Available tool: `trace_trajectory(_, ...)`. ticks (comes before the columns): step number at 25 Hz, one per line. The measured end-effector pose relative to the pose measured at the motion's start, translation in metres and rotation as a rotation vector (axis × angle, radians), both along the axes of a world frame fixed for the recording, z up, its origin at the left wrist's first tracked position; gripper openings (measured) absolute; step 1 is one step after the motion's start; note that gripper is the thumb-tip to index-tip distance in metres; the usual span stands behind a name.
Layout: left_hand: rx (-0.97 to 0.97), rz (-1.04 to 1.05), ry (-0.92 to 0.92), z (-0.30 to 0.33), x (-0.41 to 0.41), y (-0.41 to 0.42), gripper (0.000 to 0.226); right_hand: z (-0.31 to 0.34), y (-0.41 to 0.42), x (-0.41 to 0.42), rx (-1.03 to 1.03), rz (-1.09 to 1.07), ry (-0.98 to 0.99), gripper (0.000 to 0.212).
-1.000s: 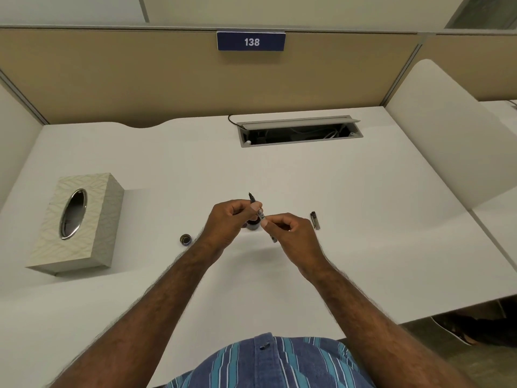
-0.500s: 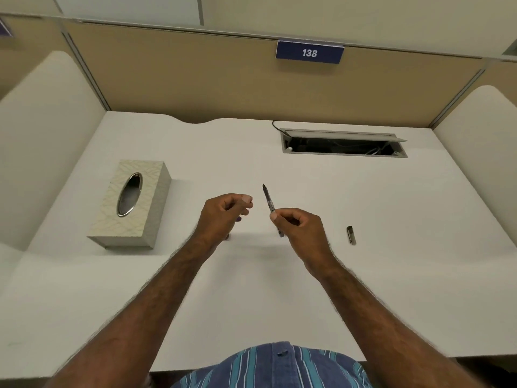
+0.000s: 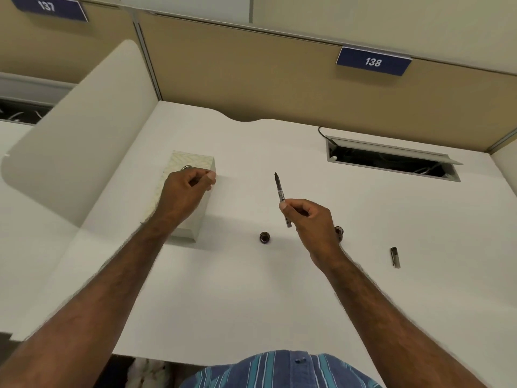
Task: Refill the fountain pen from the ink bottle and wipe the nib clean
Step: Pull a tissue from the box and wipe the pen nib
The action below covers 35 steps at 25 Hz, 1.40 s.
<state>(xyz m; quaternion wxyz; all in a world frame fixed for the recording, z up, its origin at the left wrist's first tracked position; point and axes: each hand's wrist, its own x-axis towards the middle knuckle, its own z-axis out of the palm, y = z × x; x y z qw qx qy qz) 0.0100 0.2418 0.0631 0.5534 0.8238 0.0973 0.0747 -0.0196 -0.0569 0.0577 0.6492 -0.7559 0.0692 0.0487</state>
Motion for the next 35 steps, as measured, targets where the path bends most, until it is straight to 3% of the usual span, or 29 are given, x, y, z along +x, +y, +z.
trace_trajectory(7,0.404,-0.054,-0.069,-0.002,0.019,0.075,0.014,-0.006,0.035,0.014,-0.030,0.003,0.013,0.013)
trace_trajectory(12,0.803,-0.166,0.085,-0.018,0.033,0.095,0.013,-0.010,0.046,0.019,-0.049,0.008,0.031,0.013)
trace_trajectory(24,1.108,-0.335,0.430,-0.026,0.053,0.077,0.018,-0.013,0.046,0.023,-0.085,-0.008,0.069,0.013)
trace_trajectory(35,1.155,-0.342,0.445,-0.035,0.059,0.076,0.013,-0.014,0.043,0.023,-0.069,-0.028,0.068,0.013)
